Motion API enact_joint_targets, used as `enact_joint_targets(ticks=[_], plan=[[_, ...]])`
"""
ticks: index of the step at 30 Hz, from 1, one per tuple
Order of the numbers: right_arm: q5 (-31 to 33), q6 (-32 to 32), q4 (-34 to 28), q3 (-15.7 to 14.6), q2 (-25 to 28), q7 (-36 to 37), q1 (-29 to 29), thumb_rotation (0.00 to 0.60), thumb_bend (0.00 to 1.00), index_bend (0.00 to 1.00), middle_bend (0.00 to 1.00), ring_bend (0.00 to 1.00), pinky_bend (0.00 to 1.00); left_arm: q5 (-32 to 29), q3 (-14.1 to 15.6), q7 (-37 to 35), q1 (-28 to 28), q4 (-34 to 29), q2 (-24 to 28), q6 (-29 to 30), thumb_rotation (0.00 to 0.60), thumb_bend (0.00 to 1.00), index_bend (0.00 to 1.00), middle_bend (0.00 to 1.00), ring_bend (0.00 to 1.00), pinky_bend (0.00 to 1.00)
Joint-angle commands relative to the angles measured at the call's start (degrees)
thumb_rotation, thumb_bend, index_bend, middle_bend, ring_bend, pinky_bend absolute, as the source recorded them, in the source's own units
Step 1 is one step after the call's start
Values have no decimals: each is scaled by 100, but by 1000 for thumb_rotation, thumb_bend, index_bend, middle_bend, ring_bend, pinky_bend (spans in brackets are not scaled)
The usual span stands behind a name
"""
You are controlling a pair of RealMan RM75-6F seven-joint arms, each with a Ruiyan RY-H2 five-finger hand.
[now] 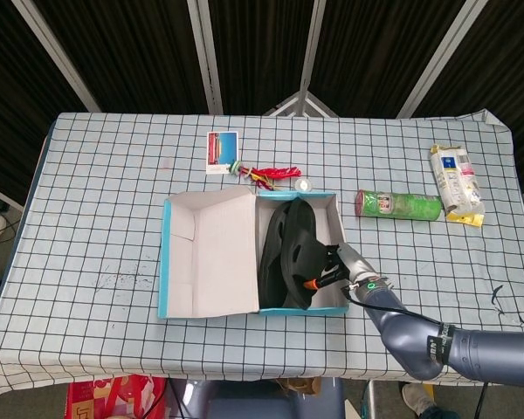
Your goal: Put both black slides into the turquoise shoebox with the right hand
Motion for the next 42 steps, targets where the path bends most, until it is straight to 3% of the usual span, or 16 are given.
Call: enact_joint_targets(ticks=[1, 18, 42], plan=[[46, 5, 87, -33, -75, -48, 18, 600, 501, 508, 498, 329, 95, -2, 0, -14, 1, 5, 3, -6, 600, 373, 83, 0, 0, 87], [-290, 47, 590, -288, -582, -273, -151, 600, 506, 516, 498, 330, 96, -6, 1, -1, -4, 7, 1, -10, 600, 373, 83, 0, 0, 88], [-949, 1260, 715, -614, -1408, -1238, -295, 600, 510, 524, 508, 340, 96, 7, 4, -36, 6, 5, 13, 0, 600, 374, 83, 0, 0, 87]])
